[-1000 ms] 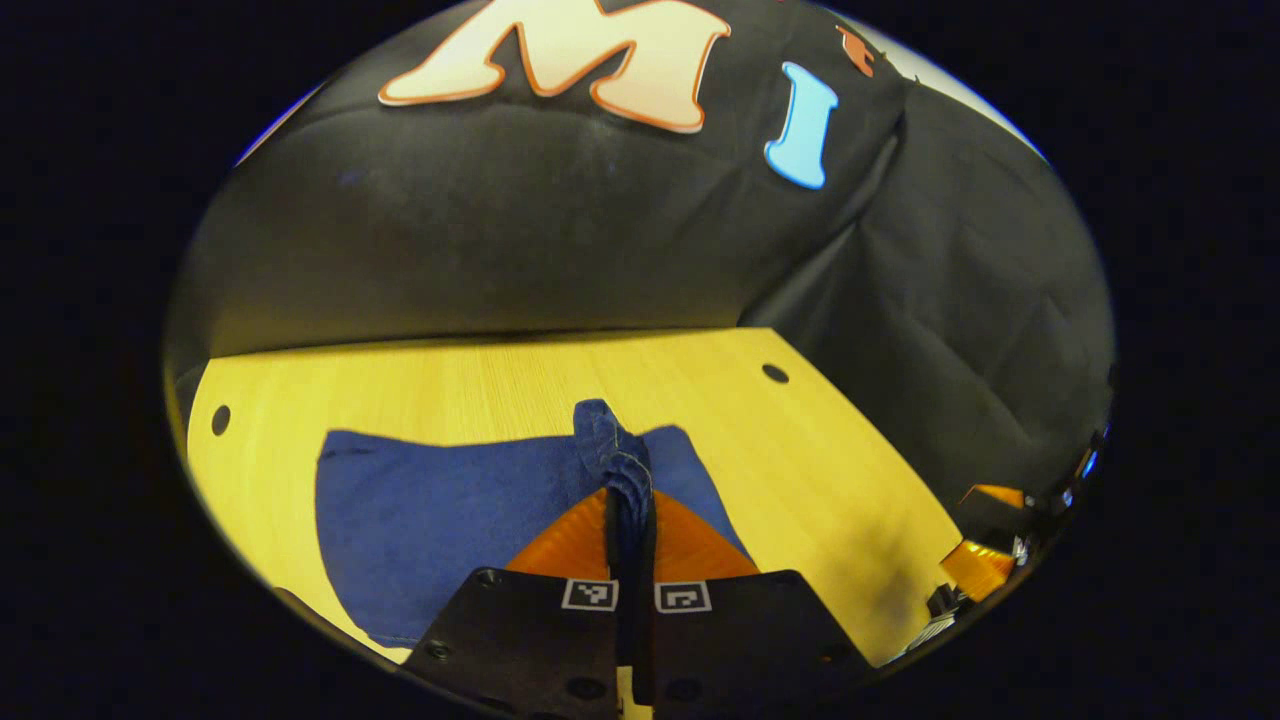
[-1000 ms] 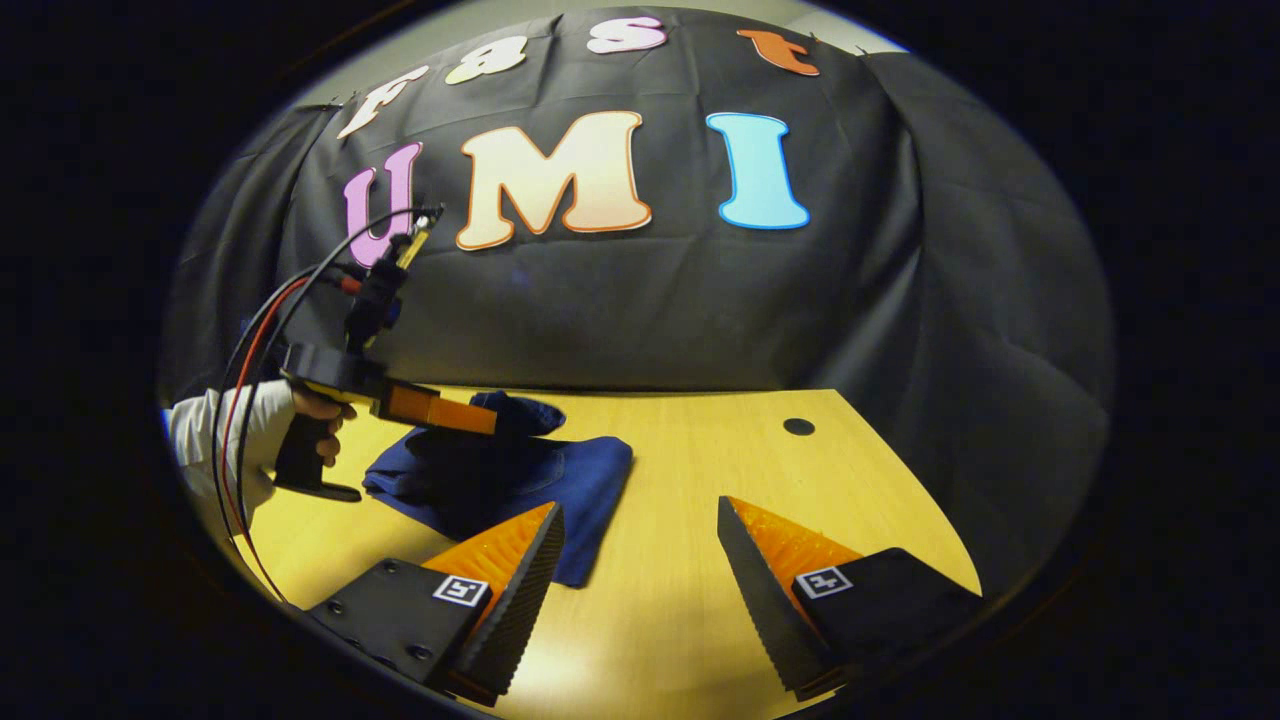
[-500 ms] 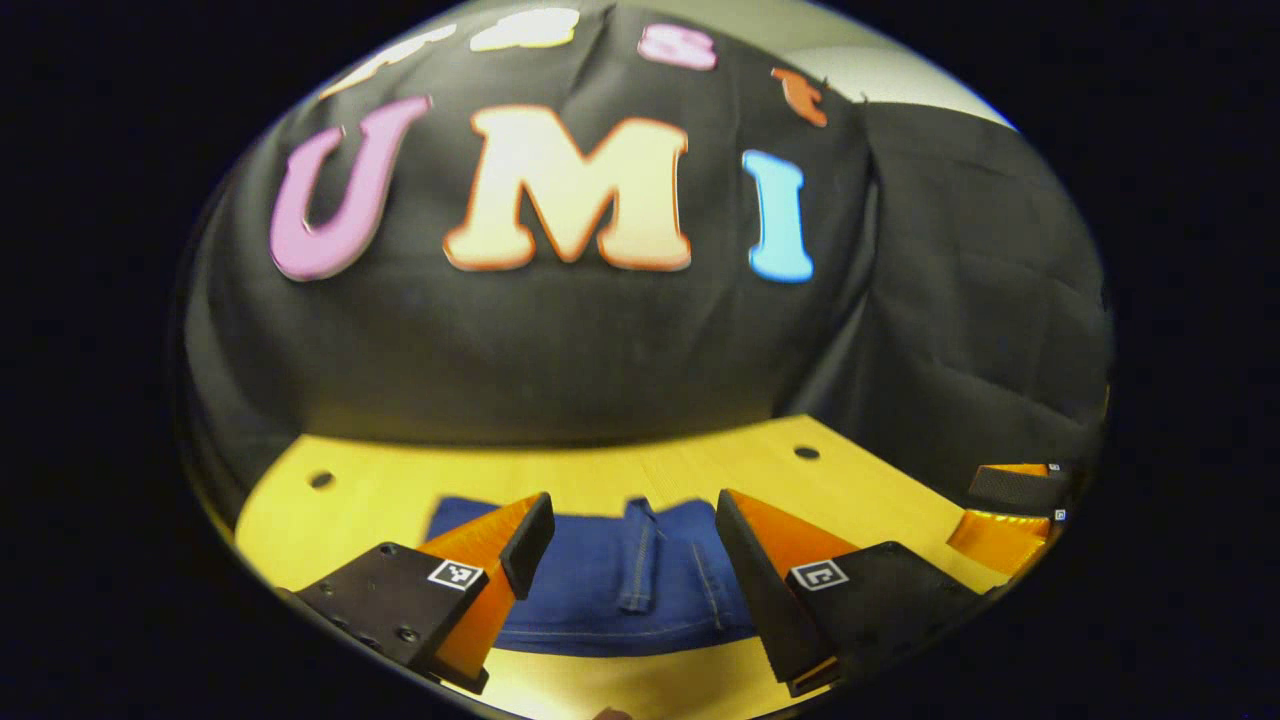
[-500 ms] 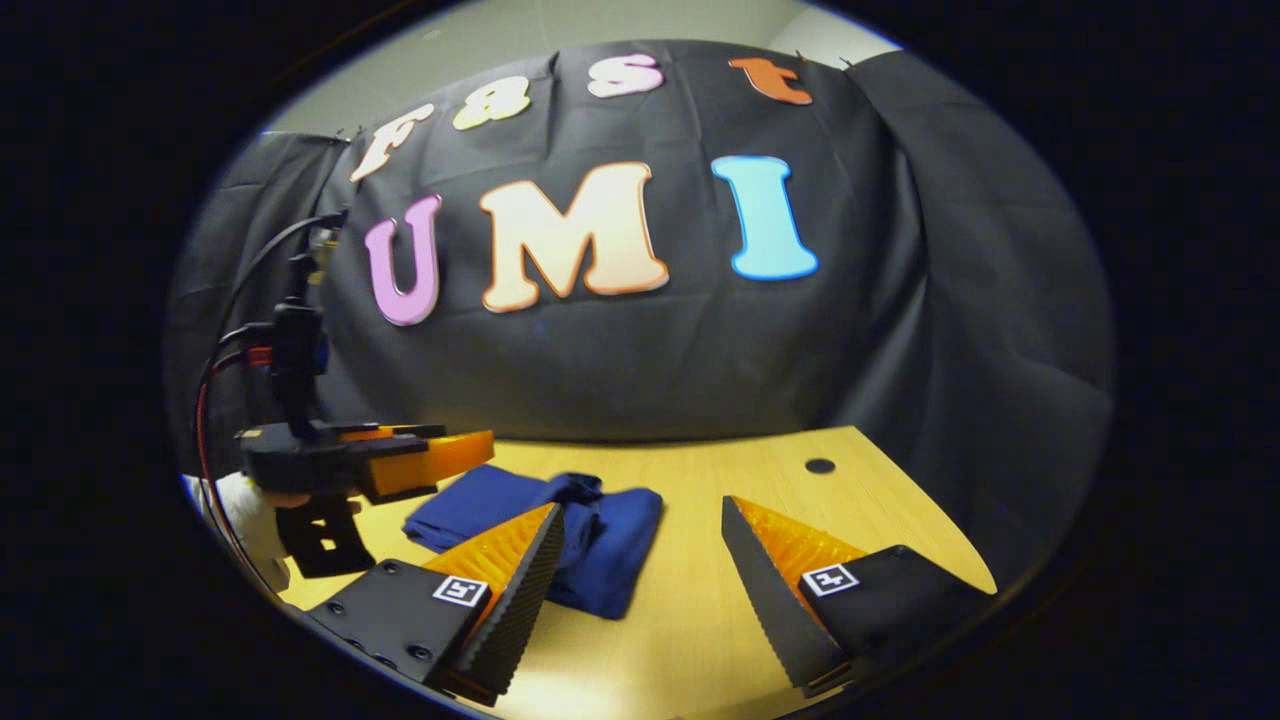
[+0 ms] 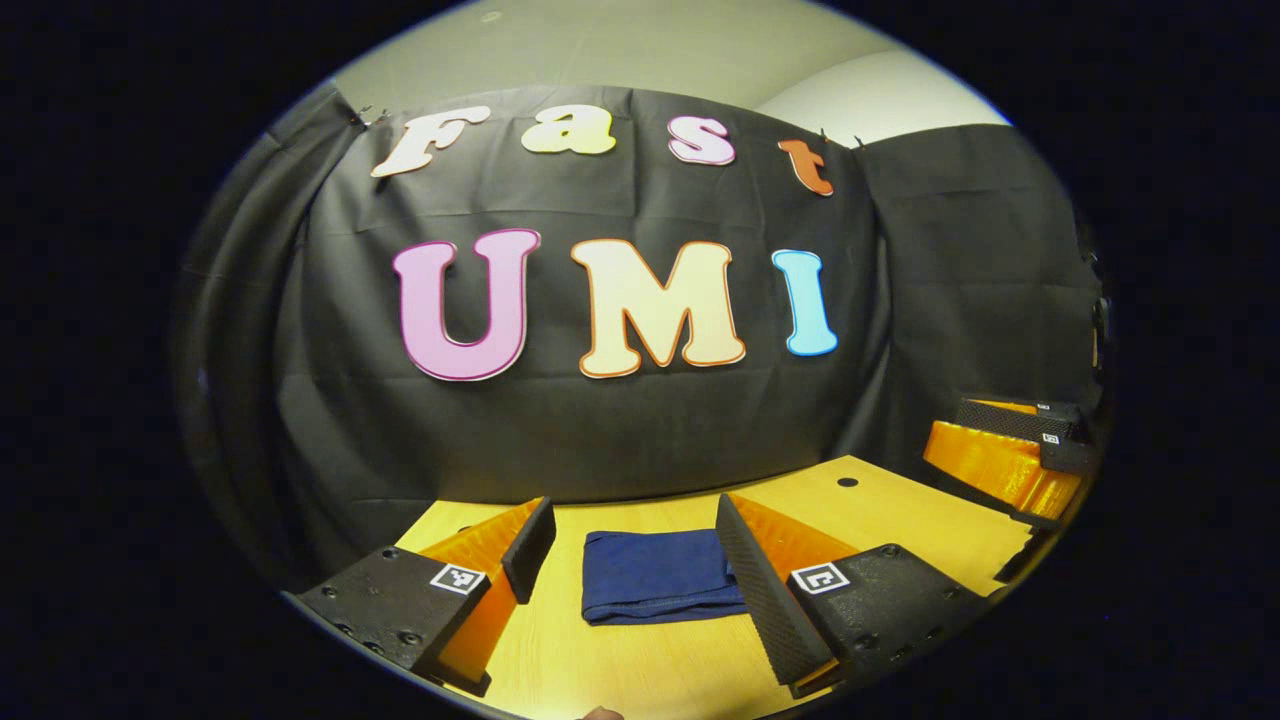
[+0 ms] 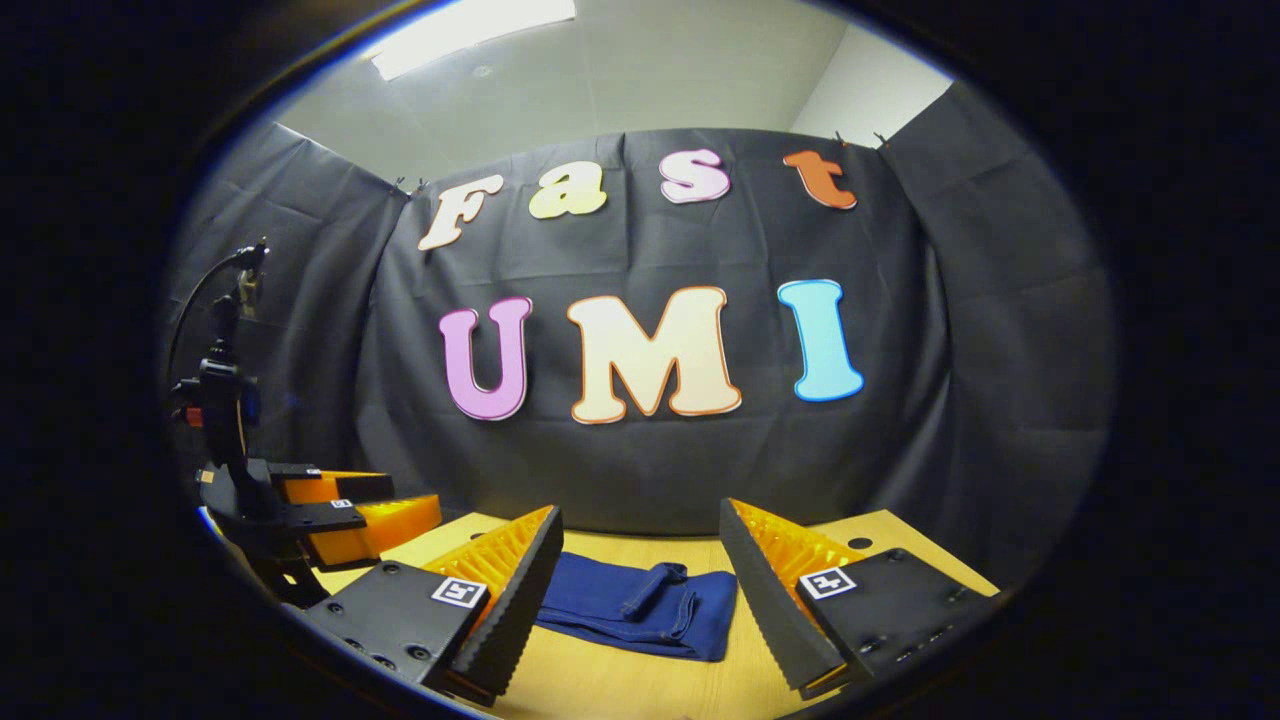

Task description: Grasp the waist and the cuffs of the jeans and fold them to make the two legs overlap; first hold the waist and fold one-third of the jeans toward the cuffs, then hold the cuffs and fold the remaining one-third in the same direction to finish folding.

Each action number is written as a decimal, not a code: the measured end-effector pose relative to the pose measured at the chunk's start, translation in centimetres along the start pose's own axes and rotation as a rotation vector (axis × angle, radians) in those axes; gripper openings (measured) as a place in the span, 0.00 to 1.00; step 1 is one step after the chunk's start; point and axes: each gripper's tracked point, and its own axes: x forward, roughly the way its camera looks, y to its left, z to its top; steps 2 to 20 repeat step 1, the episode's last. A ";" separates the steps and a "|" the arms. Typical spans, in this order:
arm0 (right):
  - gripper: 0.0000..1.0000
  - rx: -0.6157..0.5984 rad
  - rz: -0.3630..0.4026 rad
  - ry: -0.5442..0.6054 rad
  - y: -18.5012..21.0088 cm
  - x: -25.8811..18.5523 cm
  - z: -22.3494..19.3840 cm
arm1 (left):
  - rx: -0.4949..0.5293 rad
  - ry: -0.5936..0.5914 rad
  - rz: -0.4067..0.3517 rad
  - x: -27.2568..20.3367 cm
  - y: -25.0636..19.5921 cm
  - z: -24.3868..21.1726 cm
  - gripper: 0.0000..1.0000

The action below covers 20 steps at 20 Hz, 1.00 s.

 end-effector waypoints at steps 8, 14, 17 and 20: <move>0.99 -0.002 -0.001 -0.013 0.6 -0.6 0.5 | -0.002 -0.006 0.005 -1.1 0.4 0.3 0.95; 0.99 -0.002 -0.001 -0.013 0.6 -0.6 0.5 | -0.002 -0.006 0.005 -1.1 0.4 0.3 0.95; 0.99 -0.002 -0.001 -0.013 0.6 -0.6 0.5 | -0.002 -0.006 0.005 -1.1 0.4 0.3 0.95; 0.99 -0.002 -0.001 -0.013 0.6 -0.6 0.5 | -0.002 -0.006 0.005 -1.1 0.4 0.3 0.95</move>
